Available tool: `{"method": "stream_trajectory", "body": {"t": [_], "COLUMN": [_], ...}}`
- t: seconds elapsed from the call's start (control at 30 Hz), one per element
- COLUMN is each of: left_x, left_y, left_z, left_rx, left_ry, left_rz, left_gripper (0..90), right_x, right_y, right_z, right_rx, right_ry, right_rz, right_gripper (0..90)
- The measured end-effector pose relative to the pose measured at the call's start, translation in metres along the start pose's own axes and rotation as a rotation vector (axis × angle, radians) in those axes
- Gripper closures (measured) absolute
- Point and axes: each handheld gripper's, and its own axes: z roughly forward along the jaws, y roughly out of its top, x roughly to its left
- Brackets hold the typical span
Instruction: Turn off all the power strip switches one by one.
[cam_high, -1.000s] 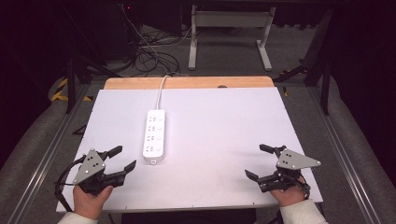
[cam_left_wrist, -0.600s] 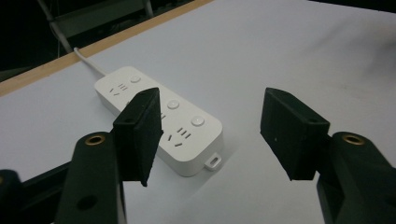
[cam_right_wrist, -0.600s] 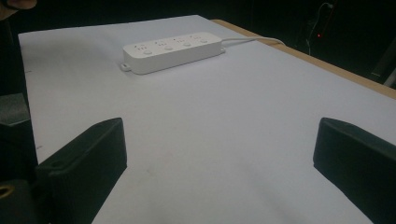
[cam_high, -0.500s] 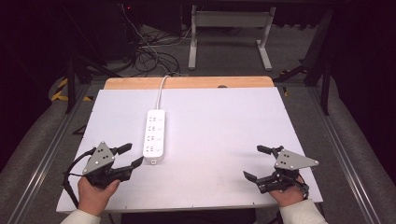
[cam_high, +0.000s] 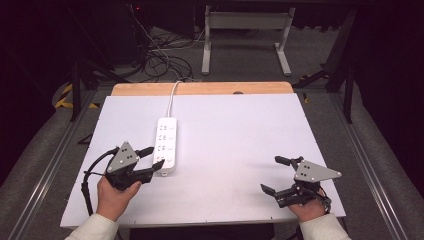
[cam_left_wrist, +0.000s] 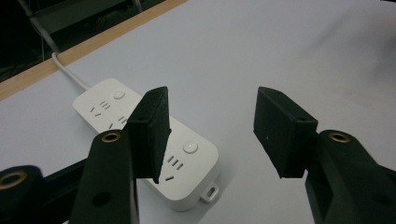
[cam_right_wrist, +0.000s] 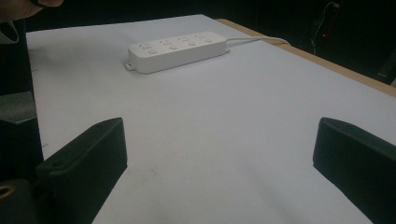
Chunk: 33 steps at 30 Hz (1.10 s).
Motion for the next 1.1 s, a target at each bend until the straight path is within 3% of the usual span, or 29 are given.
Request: {"method": "stream_trajectory", "body": {"t": [0.47, 0.63, 0.73, 0.83, 0.9, 0.97, 1.0, 1.1], "left_x": [0.006, 0.007, 0.009, 0.013, 0.017, 0.02, 0.024, 0.028], "left_y": [0.017, 0.018, 0.018, 0.021, 0.022, 0.023, 0.023, 0.023], "left_z": [0.03, 0.033, 0.034, 0.037, 0.039, 0.044, 0.05, 0.054], "left_rx": [0.028, 0.039, 0.057, 0.101, 0.119, 0.168, 0.192, 0.218], "left_ry": [-0.022, -0.023, -0.027, -0.021, -0.055, -0.079, -0.103, -0.112], "left_rz": [0.004, 0.0, -0.007, -0.024, -0.034, -0.056, -0.086, -0.102], "left_gripper": [53.2, 55.9, 71.8, 89.3, 89.8, 90.0, 90.0, 90.0], "right_x": [0.0, -0.001, -0.001, -0.001, 0.0, 0.0, 0.0, 0.0], "right_y": [-0.001, -0.001, -0.001, -0.001, -0.001, -0.001, -0.001, -0.001], "right_z": [0.0, 0.0, 0.0, 0.0, 0.0, 0.001, 0.001, 0.001], "right_rx": [0.006, 0.006, 0.006, 0.006, 0.006, 0.008, 0.009, 0.01], "right_ry": [0.005, 0.007, 0.011, 0.01, 0.011, 0.013, 0.014, 0.016], "right_rz": [0.004, 0.0, 0.008, 0.001, 0.002, 0.004, 0.005, 0.006], "right_gripper": [3.4, 3.4, 3.5, 3.6, 3.6, 3.7, 3.7, 3.7]}}
